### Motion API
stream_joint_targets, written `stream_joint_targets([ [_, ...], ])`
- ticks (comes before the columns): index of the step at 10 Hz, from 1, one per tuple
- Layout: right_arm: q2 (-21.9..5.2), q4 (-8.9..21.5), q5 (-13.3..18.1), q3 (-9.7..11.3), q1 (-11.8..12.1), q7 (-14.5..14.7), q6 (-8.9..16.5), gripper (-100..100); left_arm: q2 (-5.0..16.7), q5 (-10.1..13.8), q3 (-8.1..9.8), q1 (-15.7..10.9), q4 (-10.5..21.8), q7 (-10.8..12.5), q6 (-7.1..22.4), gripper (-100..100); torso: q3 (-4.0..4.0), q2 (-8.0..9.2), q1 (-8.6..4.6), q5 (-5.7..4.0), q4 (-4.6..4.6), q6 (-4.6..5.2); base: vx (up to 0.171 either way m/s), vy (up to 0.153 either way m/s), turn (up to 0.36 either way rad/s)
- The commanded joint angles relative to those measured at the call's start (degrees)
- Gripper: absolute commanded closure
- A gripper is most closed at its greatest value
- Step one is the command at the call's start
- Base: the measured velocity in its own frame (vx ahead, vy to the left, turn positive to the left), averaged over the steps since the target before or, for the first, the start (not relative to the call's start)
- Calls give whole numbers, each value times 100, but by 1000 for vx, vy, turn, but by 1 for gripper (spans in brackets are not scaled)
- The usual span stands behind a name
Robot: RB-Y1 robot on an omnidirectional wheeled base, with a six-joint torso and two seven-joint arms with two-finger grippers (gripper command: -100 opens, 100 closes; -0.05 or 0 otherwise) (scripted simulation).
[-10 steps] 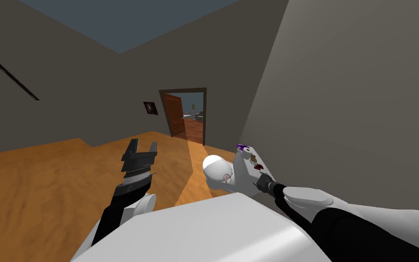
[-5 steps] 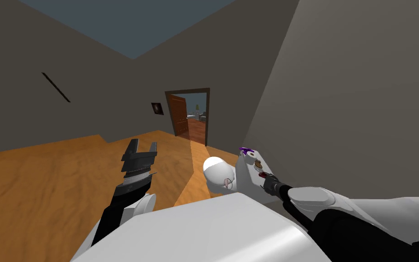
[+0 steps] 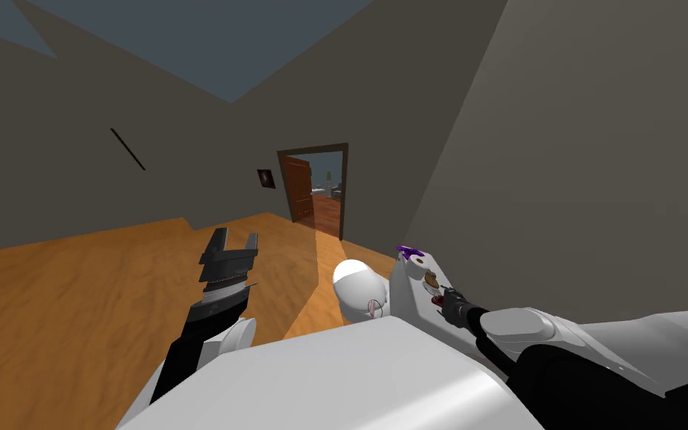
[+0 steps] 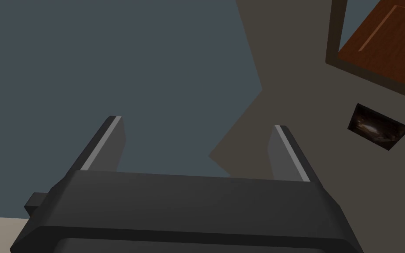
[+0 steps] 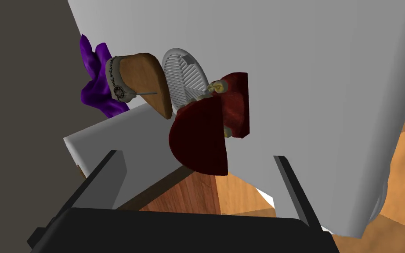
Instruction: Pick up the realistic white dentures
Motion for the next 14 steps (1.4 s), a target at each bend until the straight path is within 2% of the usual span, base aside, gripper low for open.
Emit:
stream_joint_targets([
  [1, 164, 167, 21, 13, -33, 35, -104, -100, 0, 0, 0, 0, 0, 0, 0, 0, 0, 0, 0, 0, 0, 0, 5, 0, 98],
  [4, 437, 446, 57, 36, -88, 94, -278, -100, 0, 0, 0, 0, 0, 0, 0, 0, 5, 8, 12, 3, 2, -1, 2, 7, 81],
  [6, 438, 460, 62, 37, -89, 70, -280, -100, 0, 0, 0, 0, 0, 0, 0, 0, 5, 9, 12, 3, 2, 0, 1, 3, 27],
  [7, 451, 471, 58, 36, -94, 90, -296, 100, 0, 0, 0, 0, 0, 0, 0, 0, 6, 9, 11, 4, 2, 1, 0, 0, 0],
  [11, 446, 473, 60, 36, -93, 95, -295, 100, 0, 0, 0, 0, 0, 0, 0, 0, 8, 12, 10, 0, 4, 3, 0, 0, 0],
  [12, 446, 472, 60, 36, -93, 95, -295, 0, 0, 0, 0, 0, 0, 0, 0, 0, 8, 12, 10, 1, 4, 3, 0, 0, 0],
  [13, 273, 279, 36, 22, -55, 59, -174, 100, 0, 0, 0, 0, 0, 0, 0, 0, 8, 12, 10, 1, 4, 3, -3, -6, -136],
  [14, 218, 223, 29, 18, -44, 47, -139, 100, 0, 0, 0, 0, 0, 0, 0, 0, 10, 15, 9, 1, 5, 9, -3, -5, -116],
])
